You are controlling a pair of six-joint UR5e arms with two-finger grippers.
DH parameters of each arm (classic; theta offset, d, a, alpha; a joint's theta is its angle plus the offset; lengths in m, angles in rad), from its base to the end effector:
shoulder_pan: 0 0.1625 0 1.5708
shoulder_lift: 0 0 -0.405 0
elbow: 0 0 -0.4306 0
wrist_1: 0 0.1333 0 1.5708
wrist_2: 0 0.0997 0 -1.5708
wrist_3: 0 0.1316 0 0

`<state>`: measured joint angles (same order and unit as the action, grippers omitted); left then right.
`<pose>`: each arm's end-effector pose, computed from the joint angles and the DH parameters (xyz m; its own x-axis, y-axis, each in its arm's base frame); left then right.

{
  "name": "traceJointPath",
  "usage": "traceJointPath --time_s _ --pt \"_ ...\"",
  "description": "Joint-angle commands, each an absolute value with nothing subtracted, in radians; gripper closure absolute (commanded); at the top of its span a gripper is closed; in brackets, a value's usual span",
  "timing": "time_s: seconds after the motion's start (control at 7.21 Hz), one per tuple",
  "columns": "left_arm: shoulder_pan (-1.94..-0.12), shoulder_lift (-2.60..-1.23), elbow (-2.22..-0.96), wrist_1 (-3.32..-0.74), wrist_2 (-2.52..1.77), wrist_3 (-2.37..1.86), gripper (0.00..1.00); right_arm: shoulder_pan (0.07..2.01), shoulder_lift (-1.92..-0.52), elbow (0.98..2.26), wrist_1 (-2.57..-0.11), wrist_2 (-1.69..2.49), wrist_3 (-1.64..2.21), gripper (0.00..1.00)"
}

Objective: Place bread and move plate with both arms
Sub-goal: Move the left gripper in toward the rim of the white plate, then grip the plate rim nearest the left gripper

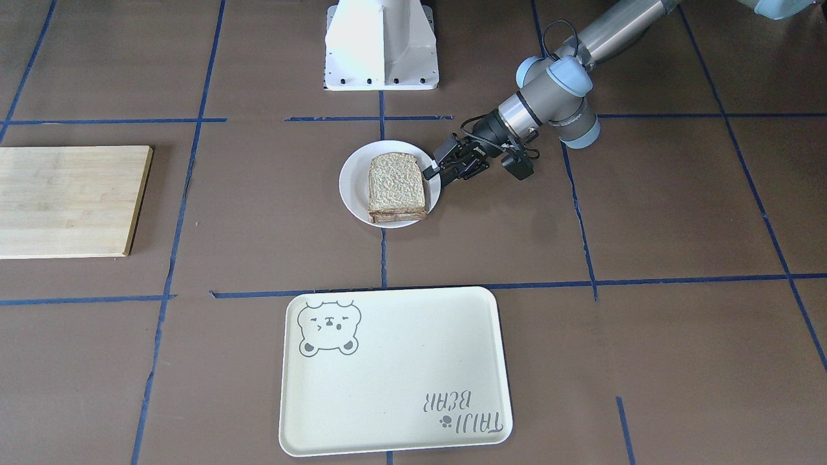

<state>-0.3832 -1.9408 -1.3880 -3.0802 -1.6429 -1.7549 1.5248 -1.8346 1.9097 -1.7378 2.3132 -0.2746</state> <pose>0.5911 -0.3718 0.3446 -0.1705 -0.1281 -0.9770 0.2801 0.9443 -0.1727 0.0252 -0.4158 0.6269 0.6988 -0.2427 0.6729 0.2444 0.9651 0.0942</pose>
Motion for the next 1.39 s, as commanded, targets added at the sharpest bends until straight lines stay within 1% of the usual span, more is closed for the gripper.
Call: traceJointPath --time_s 0.0,0.14,0.97,1.11,1.25 --pt "-0.380 -1.942 -1.387 -3.080 -1.637 -1.755 0.59 1.525 -1.836 1.911 -1.738 2.313 -0.275 0.00" --pt "-0.380 -1.942 -1.384 -3.080 -1.637 -1.755 0.66 1.525 -1.835 1.911 -1.736 2.313 -0.275 0.00" --pt "-0.365 -1.947 -1.367 -3.082 -1.635 -1.755 0.66 1.525 -1.835 1.913 -1.736 2.313 -0.273 0.00" --pt "-0.365 -1.948 -1.367 -3.080 -1.635 -1.755 0.71 1.525 -1.836 1.913 -1.736 2.313 -0.275 0.00" --pt "-0.365 -1.950 -1.367 -3.082 -1.635 -1.755 0.86 1.525 -1.836 1.913 -1.736 2.313 -0.275 0.00"
